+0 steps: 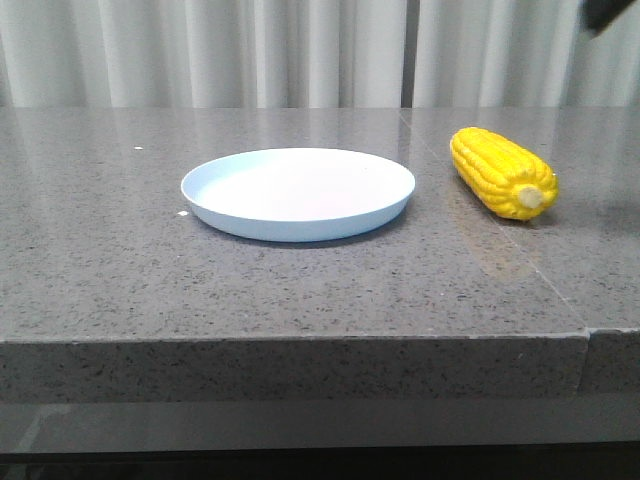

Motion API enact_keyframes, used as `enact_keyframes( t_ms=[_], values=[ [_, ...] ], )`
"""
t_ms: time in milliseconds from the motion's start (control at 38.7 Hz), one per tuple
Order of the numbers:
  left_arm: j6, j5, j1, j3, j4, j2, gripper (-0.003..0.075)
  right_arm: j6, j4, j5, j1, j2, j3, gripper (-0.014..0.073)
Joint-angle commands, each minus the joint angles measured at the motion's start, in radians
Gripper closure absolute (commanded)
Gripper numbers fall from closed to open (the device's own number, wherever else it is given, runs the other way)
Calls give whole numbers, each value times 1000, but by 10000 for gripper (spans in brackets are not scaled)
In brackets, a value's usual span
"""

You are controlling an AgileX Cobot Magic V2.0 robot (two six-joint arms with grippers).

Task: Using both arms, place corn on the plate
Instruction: 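Lower the right gripper over the yellow corn cob and grasp it, then lift the corn with the right gripper and lower it onto the plate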

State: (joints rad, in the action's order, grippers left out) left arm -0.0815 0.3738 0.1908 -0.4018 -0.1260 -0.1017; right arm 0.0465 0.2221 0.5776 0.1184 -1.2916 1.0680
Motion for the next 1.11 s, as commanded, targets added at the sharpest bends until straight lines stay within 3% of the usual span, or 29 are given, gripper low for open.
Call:
enact_keyframes(
  t_ms=[0, 233, 517, 594, 723, 853, 956, 1085],
  values=[
    [0, -84, -5, -24, -3, -13, 741, -7, 16, -29, 42, -83, 99, -41],
    [0, -84, -5, -24, -3, -13, 741, -7, 17, 19, 84, -291, 233, -41],
    [0, -84, -5, -24, -3, -13, 741, -7, 17, 40, 84, -378, 267, -27],
    [0, -84, -5, -24, -3, -13, 741, -7, 17, 62, 84, -380, 267, 53],
    [0, -84, -5, -24, -3, -13, 741, -7, 17, 80, 84, -379, 267, 314],
    [0, -84, -5, -24, -3, -13, 741, -7, 17, 81, 84, -377, 268, 508],
    [0, -84, -5, -24, -3, -13, 741, -7, 17, 74, 84, -356, 268, 572],
    [0, -84, -5, -24, -3, -13, 741, -3, 45, 55, 84, -302, 270, 567]
  ],
)
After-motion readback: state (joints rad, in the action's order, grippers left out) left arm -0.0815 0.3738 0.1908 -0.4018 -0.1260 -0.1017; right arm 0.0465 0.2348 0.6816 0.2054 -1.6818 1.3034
